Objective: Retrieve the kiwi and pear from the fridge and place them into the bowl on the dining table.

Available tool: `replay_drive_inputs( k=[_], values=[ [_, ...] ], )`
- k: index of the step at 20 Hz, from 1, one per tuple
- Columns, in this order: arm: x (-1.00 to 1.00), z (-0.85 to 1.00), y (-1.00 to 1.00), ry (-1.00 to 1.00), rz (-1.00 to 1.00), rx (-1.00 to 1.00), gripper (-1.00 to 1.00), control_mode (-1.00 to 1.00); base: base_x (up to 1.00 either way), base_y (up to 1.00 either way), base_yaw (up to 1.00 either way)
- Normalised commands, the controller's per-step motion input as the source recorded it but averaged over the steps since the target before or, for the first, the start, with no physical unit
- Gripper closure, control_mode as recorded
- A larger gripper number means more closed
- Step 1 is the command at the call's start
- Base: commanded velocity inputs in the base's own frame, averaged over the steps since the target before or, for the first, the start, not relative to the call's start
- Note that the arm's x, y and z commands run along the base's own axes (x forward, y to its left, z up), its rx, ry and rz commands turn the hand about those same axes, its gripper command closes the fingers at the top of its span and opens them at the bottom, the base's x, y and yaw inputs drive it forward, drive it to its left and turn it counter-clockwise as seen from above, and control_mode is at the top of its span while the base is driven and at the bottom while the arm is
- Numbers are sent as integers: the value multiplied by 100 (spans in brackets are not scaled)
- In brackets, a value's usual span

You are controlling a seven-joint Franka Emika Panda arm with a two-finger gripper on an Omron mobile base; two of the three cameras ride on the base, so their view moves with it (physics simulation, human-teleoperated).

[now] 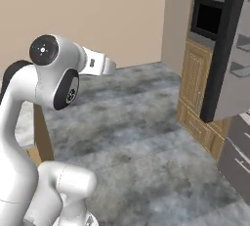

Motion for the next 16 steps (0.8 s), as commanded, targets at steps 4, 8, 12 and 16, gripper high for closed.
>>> replay_drive_inputs(
  k=[4,8,12,16],
  values=[
    [0,0,0,0,0,0,100,100,0,-51,52],
    [0,0,0,0,0,0,100,100,1,-41,48],
    [0,0,0,0,0,0,100,100,0,-38,44],
    [0,0,0,0,0,0,100,100,8,-33,39]
  ],
)
